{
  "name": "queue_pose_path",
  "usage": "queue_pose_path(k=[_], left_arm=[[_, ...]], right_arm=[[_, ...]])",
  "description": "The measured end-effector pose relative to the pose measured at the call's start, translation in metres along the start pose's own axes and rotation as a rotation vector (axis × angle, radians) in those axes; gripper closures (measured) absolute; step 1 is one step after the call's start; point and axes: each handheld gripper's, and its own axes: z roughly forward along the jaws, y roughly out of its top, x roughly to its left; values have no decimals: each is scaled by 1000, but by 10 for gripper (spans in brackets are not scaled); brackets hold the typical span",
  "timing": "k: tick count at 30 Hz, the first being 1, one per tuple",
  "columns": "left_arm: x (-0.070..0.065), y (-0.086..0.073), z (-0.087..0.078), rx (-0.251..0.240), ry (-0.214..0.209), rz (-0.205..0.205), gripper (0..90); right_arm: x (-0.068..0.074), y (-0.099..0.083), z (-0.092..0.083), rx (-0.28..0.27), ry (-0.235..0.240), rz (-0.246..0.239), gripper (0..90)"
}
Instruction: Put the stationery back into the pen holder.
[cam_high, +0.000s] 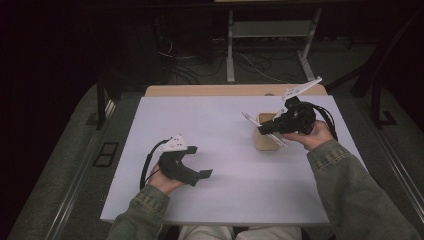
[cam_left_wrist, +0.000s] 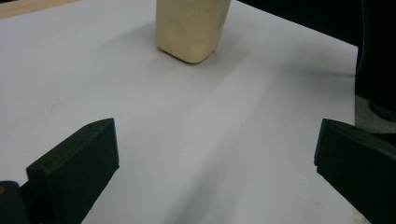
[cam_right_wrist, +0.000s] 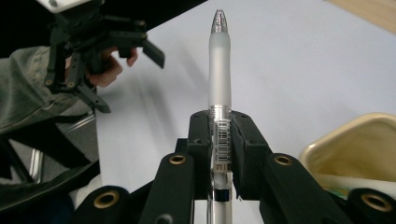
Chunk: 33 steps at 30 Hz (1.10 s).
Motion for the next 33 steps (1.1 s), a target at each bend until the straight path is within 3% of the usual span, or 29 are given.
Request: queue_pose_path(k=[17, 26, 33], left_arm=[[2, -26, -7, -44, 5, -67, 0], [1, -30, -6, -48, 4, -74, 0], [1, -31, -4, -45, -1, -71, 0]], right_arm=[[-27, -2, -7, -160, -97, 37, 785], [-35, -1, -2, -256, -166, 12, 784], [-44, -2, 6, -325, -216, 22, 784]])
